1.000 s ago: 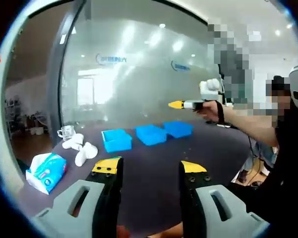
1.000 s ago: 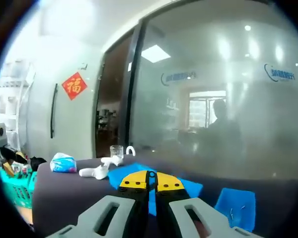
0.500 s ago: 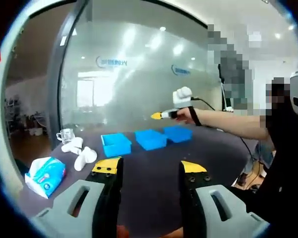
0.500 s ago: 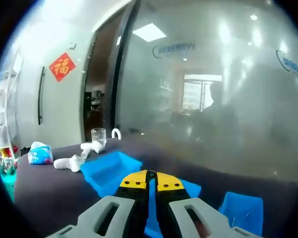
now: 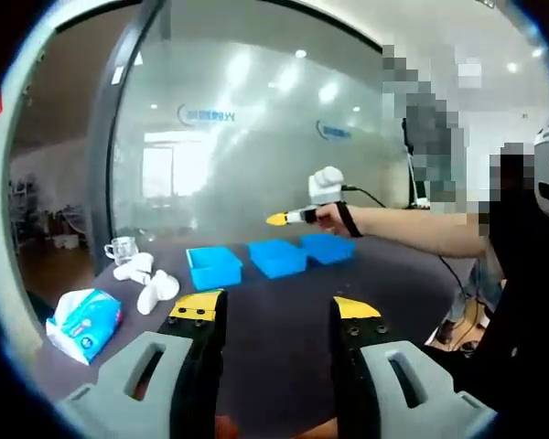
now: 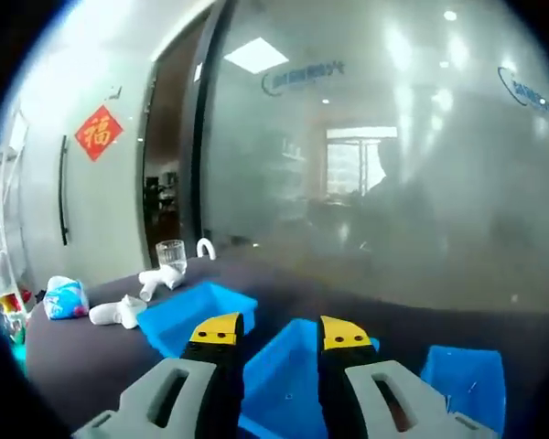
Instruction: Sort the screws, nuts, and washers into the corresponding bins
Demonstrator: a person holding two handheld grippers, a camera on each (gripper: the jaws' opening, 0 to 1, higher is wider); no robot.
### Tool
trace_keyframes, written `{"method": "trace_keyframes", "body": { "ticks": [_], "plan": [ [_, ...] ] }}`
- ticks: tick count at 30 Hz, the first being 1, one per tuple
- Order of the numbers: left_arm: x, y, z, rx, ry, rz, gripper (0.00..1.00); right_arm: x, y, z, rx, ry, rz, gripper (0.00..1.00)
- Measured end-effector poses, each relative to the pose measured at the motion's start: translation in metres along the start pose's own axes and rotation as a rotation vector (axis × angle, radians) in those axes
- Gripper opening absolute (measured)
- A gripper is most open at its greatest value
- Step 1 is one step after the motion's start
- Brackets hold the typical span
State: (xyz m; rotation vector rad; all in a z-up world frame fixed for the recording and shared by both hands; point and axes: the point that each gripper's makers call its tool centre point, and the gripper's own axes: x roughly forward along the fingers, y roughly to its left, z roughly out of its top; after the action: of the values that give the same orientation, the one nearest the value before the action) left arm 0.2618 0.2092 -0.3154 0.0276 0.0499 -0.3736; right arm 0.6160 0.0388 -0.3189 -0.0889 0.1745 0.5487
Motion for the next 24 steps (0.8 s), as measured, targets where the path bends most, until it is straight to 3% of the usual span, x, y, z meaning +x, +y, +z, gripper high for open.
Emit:
{"method": "trace_keyframes", "body": {
  "ticks": [10, 18, 24],
  "plan": [
    [0.001, -0.001, 0.002, -0.007, -0.011, -0.010, 0.43, -0.046, 0.013, -0.002, -0.009, -0.024, 0.071, 0.28],
    [0.005, -0.005, 0.003, -0.011, -0.021, -0.026, 0.43, -0.106, 0.025, -0.005, -0.048, -0.087, 0.140, 0.28],
    [0.011, -0.010, 0.000, -0.013, -0.013, -0.045, 0.43, -0.157, 0.036, -0.022, -0.057, -0.079, 0.206, 0.28]
  ]
}}
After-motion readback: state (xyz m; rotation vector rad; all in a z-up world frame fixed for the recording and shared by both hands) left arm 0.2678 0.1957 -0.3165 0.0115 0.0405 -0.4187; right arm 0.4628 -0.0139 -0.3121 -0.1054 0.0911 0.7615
